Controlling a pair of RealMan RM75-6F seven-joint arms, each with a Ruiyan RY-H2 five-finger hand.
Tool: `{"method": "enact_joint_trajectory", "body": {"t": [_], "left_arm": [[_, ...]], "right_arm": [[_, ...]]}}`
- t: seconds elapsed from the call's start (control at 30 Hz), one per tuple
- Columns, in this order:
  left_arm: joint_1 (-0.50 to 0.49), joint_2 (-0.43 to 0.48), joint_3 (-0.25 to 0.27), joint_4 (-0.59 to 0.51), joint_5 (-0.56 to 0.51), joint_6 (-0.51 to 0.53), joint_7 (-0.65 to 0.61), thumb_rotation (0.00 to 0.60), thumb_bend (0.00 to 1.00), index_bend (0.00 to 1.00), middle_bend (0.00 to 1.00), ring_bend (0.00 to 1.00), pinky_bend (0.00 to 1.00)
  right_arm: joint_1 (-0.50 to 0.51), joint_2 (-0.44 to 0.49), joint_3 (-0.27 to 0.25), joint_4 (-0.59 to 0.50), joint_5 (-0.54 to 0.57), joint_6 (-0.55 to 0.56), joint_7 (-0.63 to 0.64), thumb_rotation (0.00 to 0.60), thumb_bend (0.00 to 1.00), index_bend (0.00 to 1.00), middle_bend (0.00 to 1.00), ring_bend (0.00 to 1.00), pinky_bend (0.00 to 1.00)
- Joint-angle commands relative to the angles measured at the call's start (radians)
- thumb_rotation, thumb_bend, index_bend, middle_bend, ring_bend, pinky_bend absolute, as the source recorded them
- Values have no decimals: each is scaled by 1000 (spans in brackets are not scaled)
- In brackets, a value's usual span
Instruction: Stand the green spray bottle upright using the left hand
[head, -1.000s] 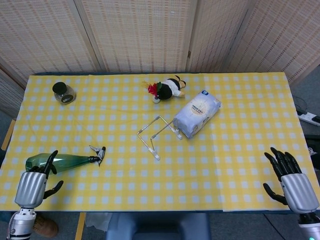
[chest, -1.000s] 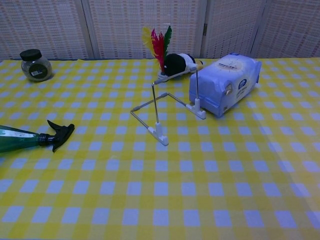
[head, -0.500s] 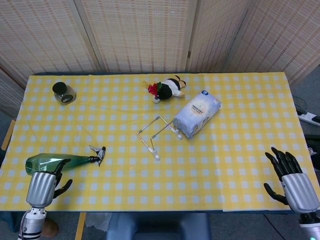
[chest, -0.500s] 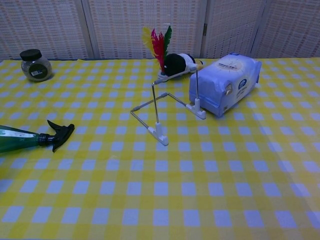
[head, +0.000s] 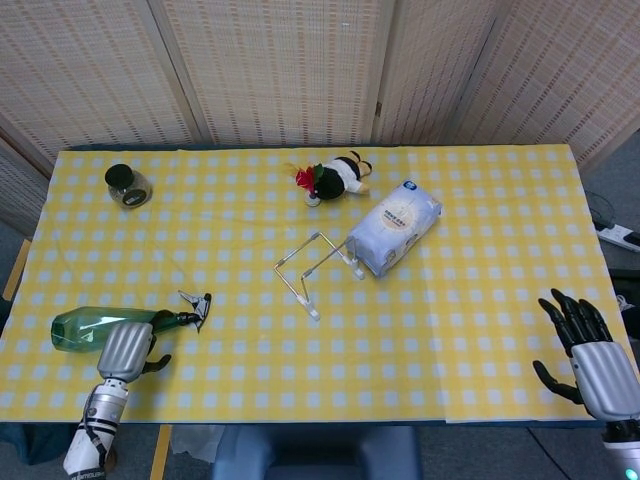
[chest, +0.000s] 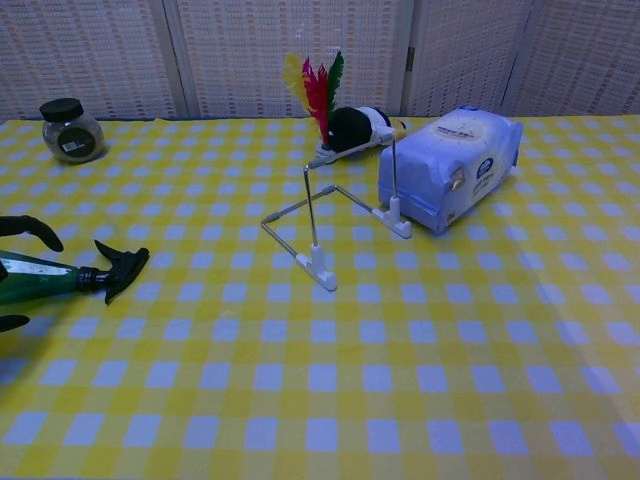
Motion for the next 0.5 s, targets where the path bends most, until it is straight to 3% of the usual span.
{"method": "enact_joint_trajectory", "body": {"t": [0.03,0.23,0.5], "left_arm": [[-43,-29,-29,-21,-79,-23,96,600,256,315,1000,1000,1000],[-75,-58,-60,-10,-183,-11,185,600,255,350,1000,1000,1000],[-113,-63,-61,19,-236,-26,226,600,255,375,1000,1000,1000]], "right_arm": [[0,5,-1,1,-4,2,9,600,352,0,0,0,0],[0,9,2,5,-4,7,24,600,352,0,0,0,0],[10,3,1,4,0,-18,8,600,352,0,0,0,0]]}}
